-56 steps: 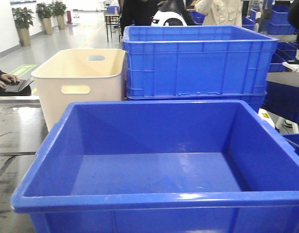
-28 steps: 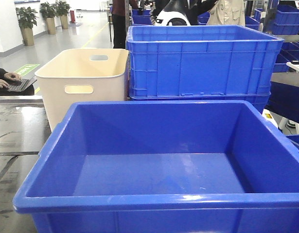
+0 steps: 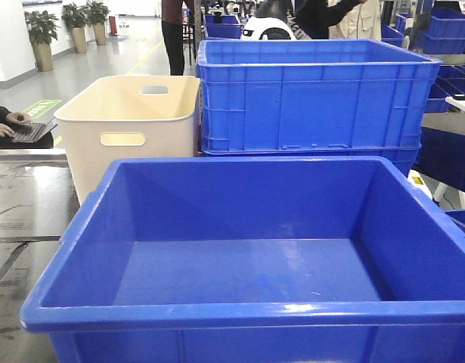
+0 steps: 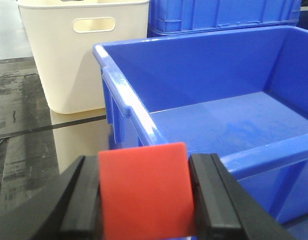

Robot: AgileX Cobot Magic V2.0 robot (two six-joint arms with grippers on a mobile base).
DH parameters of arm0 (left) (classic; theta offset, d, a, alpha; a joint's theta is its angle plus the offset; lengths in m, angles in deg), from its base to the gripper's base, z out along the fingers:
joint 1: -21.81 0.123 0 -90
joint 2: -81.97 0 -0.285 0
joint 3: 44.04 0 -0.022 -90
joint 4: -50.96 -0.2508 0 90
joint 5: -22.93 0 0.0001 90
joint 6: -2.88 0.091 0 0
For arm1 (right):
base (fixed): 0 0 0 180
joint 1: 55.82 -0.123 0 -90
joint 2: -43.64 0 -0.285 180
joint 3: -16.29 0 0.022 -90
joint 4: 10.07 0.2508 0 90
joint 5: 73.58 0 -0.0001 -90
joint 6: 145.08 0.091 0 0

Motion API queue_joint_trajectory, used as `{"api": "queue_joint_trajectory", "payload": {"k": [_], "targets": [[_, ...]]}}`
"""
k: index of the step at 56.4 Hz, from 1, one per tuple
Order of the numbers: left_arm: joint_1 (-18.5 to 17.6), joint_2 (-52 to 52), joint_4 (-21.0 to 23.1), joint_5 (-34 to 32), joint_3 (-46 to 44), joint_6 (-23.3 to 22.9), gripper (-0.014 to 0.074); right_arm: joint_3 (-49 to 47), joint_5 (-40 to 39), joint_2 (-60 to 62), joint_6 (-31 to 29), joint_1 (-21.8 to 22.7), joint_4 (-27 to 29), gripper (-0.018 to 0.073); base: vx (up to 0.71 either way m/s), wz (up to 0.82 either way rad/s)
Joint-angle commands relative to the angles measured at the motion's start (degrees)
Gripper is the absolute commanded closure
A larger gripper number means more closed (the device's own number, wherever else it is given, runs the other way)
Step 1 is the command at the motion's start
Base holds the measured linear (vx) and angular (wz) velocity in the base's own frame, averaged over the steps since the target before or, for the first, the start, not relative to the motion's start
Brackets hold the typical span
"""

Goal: Pick red and yellow blocks into blue bin
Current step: 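Extend both grippers over the blue bin and open them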

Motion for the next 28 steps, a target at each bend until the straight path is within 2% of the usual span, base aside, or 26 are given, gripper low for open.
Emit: {"api": "queue_joint_trajectory", "payload": {"k": [1,8,13,19,23,28], "targets": [[-0.3,0.8,1.3,-5.5,-1.8,-0.5,0.0594,-1.6,-7.2,-1.0,-0.6,-0.1,0.0,0.0569,0.0,0.0],[-0.8,4.6,3.3,-5.4,-4.8,1.4,0.0594,-4.6,-8.5,-5.9,-3.6,-2.7,0.1,0.0569,0.0,0.0],[-2.4,10.4,7.1,-5.5,-9.7,7.7,0.0594,-9.4,-8.6,-12.2,-7.6,-7.3,0.1,0.0569,0.0,0.0],[-4.6,20.1,13.9,-5.5,-17.4,17.0,0.0594,-16.5,-9.2,-22.9,-10.1,-12.1,0.1,0.0569,0.0,0.0],[-5.8,27.3,17.5,-6.0,-22.0,22.6,0.0594,-21.7,-10.6,-30.5,-10.0,-13.9,0.1,0.0569,0.0,0.0],[-6.4,34.4,20.3,-7.1,-27.4,26.3,0.059,-27.3,-12.0,-38.2,-9.9,-14.1,0.2,0.0566,0.0,0.0]]}}
